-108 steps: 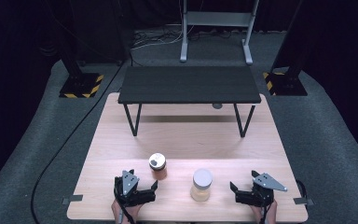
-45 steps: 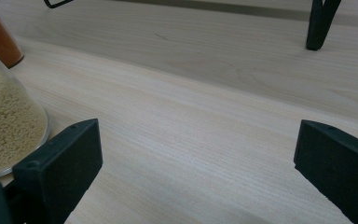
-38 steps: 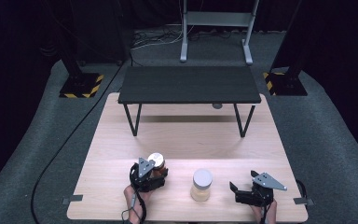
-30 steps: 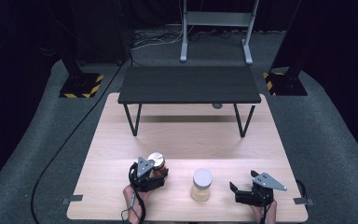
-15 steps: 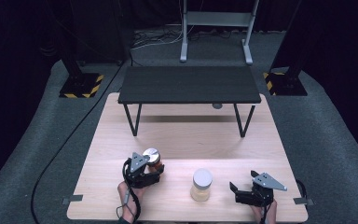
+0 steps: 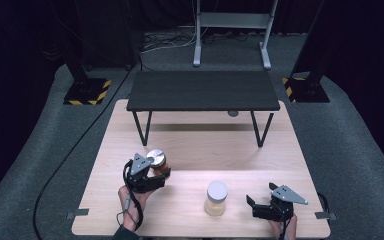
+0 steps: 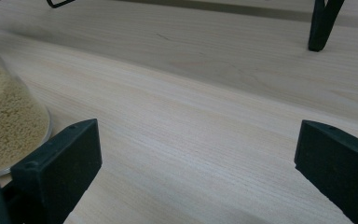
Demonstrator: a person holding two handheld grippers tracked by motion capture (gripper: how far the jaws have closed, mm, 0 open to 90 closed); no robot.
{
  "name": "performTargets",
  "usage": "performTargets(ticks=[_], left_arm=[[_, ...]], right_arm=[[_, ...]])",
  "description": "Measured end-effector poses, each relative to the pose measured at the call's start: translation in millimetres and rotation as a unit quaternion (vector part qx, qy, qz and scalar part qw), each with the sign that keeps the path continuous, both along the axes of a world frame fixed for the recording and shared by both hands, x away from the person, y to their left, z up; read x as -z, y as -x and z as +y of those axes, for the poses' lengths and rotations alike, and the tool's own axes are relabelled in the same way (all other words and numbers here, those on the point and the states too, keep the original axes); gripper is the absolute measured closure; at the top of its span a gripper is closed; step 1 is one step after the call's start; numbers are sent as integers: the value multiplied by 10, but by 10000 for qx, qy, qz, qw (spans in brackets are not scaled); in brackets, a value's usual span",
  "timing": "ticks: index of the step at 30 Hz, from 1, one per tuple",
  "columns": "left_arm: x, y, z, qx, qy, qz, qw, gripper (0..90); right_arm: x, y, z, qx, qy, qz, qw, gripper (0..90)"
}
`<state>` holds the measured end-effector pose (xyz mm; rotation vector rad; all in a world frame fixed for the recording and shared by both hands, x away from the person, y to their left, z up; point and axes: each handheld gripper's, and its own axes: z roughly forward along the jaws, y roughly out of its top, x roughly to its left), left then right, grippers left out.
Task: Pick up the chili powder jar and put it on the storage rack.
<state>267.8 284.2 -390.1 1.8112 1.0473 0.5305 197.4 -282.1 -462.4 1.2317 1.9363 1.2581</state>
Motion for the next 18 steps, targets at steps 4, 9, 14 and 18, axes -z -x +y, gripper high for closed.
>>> performTargets(ticks=[4,9,14,18], left_arm=[[-99,-43,6,29,-49,-45,10000,309],[-196,-89,-1,44,-104,-91,9999,308],[-266,-140,-24,50,-128,-100,9999,309],[-300,-175,-46,55,-147,-96,9998,309]], right_arm=[[-1,-4,-2,-1,-9,11,10000,0],[6,5,-5,6,-28,-11,10000,0],[8,8,-5,16,-30,-19,10000,0],[8,4,-11,-1,-37,-14,10000,0]])
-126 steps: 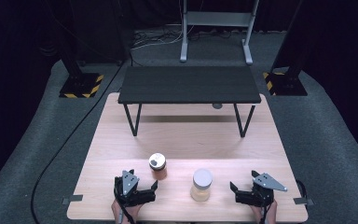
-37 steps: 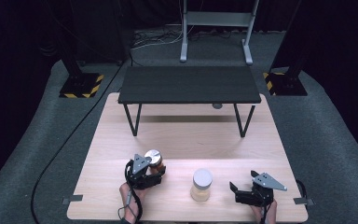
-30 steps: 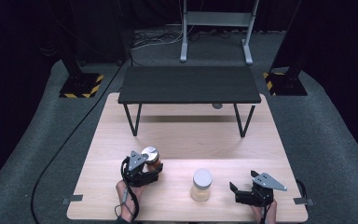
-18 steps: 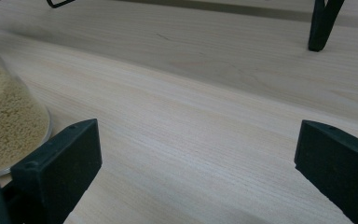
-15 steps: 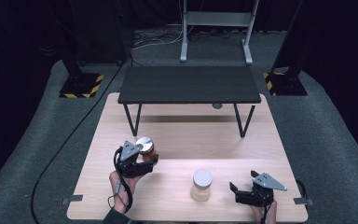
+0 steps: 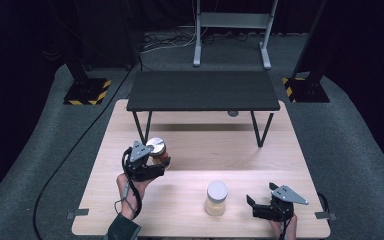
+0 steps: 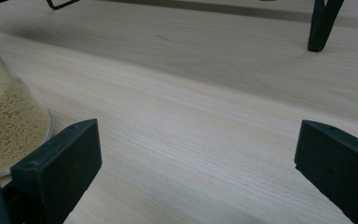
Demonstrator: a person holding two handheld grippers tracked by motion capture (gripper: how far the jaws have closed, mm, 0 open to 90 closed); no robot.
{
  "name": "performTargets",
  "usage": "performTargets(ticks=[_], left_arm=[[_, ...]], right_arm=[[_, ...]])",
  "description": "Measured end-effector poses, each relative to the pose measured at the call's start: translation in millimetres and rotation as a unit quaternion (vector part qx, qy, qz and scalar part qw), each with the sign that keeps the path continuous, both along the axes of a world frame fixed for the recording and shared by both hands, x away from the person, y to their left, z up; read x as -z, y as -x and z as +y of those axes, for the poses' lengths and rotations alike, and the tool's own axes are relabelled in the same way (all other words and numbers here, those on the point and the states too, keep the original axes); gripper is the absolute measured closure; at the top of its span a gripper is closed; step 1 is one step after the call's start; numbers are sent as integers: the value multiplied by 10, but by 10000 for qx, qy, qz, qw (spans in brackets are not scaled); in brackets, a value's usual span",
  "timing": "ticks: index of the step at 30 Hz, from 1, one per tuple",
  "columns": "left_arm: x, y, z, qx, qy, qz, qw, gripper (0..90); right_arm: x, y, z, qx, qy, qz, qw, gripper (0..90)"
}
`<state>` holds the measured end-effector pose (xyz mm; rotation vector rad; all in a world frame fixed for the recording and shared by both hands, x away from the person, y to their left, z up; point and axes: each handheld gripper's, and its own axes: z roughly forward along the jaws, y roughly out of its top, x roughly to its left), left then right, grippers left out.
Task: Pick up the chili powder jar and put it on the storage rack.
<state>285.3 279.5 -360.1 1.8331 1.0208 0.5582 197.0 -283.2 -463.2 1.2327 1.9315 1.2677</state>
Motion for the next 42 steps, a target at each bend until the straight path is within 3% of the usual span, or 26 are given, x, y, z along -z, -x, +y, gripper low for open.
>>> performTargets(ticks=[28,42], left_arm=[[-225,-269,16,113,54,61,9999,309],[-343,-372,-68,179,-29,9,9998,309]], right_arm=[[13,22,7,22,6,-63,10000,0],[13,21,5,9,9,-64,10000,0]])
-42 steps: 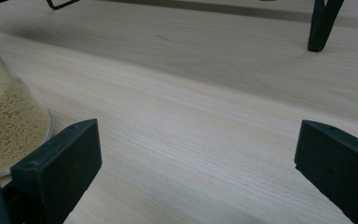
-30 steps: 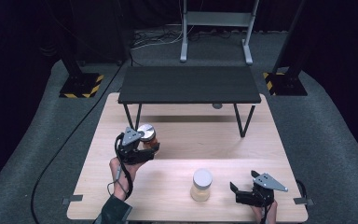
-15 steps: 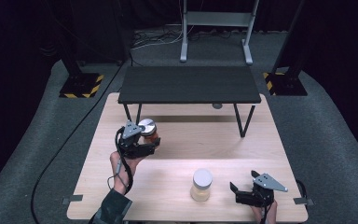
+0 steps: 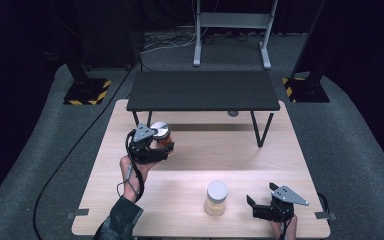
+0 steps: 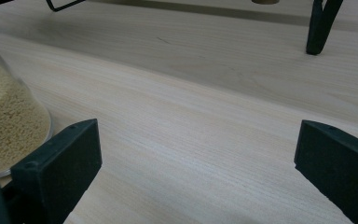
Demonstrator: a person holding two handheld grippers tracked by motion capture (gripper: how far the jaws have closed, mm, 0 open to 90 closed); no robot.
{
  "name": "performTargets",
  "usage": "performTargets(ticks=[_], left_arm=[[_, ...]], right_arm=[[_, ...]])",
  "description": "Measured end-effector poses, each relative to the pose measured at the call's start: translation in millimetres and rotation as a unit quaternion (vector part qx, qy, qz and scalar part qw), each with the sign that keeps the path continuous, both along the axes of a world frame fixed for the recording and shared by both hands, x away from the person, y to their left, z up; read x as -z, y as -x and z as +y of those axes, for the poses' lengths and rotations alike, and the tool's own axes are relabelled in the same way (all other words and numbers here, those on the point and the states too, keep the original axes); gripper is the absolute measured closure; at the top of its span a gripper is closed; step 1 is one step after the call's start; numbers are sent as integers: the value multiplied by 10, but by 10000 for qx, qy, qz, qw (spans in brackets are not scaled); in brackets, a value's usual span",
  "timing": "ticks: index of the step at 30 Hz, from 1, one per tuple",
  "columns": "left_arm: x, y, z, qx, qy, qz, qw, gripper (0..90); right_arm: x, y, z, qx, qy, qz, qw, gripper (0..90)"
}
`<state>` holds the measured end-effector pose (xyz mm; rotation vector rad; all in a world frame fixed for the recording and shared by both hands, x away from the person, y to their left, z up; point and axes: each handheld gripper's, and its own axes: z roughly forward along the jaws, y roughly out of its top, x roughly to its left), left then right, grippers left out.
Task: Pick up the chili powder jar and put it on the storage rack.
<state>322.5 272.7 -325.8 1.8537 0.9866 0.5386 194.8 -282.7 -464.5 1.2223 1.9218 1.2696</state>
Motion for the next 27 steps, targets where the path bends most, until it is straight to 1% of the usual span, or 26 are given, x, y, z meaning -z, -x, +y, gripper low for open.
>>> performTargets(ticks=[3,13,17,18,22,27], left_arm=[[-29,-19,-22,13,-28,3,10000,309],[-86,-87,-47,68,-2,1,10000,309],[-132,-104,-73,94,-51,-23,9999,309],[-167,-113,-83,123,-64,-48,9999,309],[-226,-130,-111,168,-100,-95,9998,309],[-266,-161,-137,212,-126,-86,9997,309]], right_arm=[[2,1,-2,-3,-6,-4,10000,0],[0,-2,-3,-10,-5,1,10000,0],[2,3,-2,-2,-5,-7,10000,0],[2,4,-2,1,-7,-7,10000,0],[0,-5,-5,-15,-3,5,10000,0],[3,2,-3,0,-12,-6,10000,0]])
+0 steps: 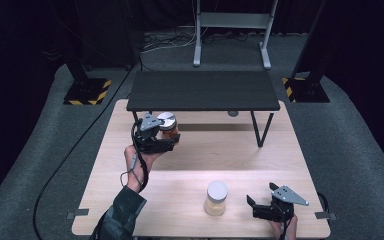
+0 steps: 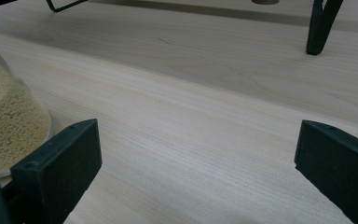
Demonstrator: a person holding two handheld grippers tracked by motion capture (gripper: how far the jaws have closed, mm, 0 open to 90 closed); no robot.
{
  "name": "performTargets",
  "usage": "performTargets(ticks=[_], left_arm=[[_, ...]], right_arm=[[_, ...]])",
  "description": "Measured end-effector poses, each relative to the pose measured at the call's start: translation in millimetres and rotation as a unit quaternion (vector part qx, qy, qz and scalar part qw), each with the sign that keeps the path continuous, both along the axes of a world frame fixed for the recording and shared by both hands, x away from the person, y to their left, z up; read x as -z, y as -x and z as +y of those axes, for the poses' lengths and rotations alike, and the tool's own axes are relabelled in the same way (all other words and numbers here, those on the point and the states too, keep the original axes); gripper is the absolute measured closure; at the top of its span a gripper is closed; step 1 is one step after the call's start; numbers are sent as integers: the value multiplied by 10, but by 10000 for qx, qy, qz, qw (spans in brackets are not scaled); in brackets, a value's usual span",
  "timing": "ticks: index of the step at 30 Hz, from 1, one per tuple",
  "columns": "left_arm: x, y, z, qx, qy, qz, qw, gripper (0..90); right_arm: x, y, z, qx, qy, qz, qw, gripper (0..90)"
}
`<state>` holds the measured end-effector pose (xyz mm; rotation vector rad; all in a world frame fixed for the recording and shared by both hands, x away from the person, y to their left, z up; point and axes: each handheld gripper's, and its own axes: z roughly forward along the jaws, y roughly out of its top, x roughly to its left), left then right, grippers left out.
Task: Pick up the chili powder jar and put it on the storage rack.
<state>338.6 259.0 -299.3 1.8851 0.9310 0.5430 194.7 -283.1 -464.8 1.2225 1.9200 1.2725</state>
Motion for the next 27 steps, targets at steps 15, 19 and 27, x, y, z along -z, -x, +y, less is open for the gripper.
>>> performTargets(ticks=[15,19,27], left_arm=[[-134,-88,-51,117,-1,0,9999,309],[-178,-101,-65,136,4,-31,9999,309],[-255,-137,-78,175,2,-35,9998,309]], right_arm=[[3,2,-6,-14,-12,-7,10000,0],[1,-6,-11,-24,-15,6,10000,0],[6,5,-9,-13,-20,-18,10000,0]])
